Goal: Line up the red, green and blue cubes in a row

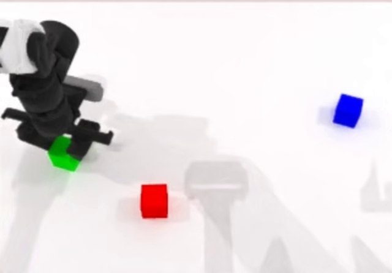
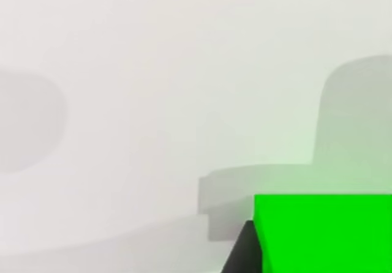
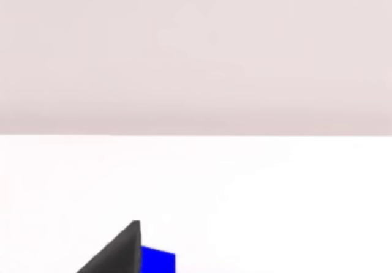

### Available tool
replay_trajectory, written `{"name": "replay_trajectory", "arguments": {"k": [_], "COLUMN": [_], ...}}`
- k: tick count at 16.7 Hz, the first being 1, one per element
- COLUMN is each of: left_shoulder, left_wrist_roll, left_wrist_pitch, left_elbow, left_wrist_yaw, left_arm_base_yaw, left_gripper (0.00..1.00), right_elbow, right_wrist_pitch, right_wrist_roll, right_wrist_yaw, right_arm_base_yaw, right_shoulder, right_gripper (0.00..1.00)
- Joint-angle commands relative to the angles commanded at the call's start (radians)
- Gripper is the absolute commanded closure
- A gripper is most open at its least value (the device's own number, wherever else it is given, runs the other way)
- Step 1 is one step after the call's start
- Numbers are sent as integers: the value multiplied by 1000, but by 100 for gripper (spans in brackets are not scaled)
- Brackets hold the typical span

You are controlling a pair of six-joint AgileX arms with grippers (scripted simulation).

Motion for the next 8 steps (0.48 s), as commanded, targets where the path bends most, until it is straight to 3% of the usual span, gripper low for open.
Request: {"name": "replay_trajectory", "arguments": {"k": [4,8], "left_shoulder": [-45,-93], "left_wrist_roll": [-3,-2], "left_wrist_pitch": [-34,-173], "left_elbow": [30,109], "left_wrist_yaw": [5,5], "left_arm_base_yaw": [1,8], "left_gripper": [100,100], "right_elbow": [0,0], "right_wrist_pitch": [0,0], "right_wrist_roll": [0,0], "right_wrist_yaw": [0,0], "right_arm_base_yaw": [0,0], "right_shoulder": [0,0], "right_gripper": [0,0]}}
